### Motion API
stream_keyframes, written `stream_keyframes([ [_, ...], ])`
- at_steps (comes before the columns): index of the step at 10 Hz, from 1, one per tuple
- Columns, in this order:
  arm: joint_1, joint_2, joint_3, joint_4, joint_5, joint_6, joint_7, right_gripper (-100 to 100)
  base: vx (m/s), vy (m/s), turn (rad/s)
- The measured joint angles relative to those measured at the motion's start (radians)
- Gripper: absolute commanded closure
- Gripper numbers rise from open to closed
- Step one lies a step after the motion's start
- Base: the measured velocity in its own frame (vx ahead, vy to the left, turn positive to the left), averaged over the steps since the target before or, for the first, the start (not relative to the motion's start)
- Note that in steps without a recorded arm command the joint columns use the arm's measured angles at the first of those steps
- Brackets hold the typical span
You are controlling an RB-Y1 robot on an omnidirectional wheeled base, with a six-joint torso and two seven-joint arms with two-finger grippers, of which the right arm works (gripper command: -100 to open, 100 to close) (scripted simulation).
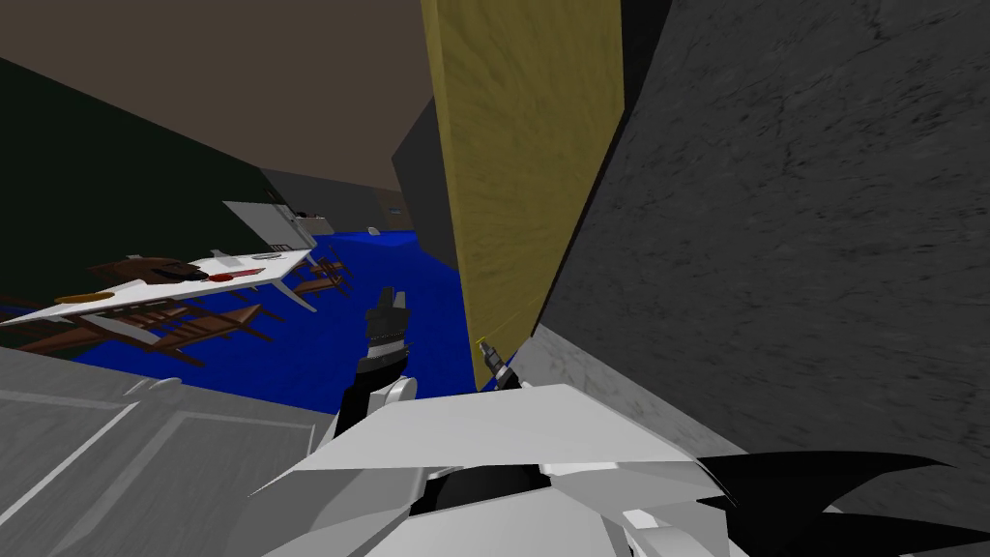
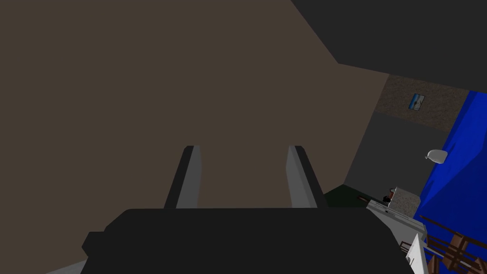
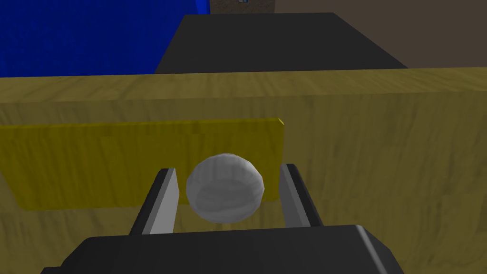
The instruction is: Push the door open
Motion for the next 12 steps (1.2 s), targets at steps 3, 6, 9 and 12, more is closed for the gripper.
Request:
stream_keyframes([
  [3,0.001,0.0,0.002,0.001,0.001,0.003,0.0,100,-0.007,-0.008,-0.001],
  [6,0.003,0.002,-0.006,0.01,0.001,0.005,0.001,100,0.062,0.068,-0.02],
  [9,0.002,0.007,-0.037,0.016,-0.003,0.014,0.009,100,0.121,0.136,-0.038],
  [12,-0.012,0.02,-0.074,0.032,-0.008,0.014,0.019,100,0.13,0.149,-0.029],
])
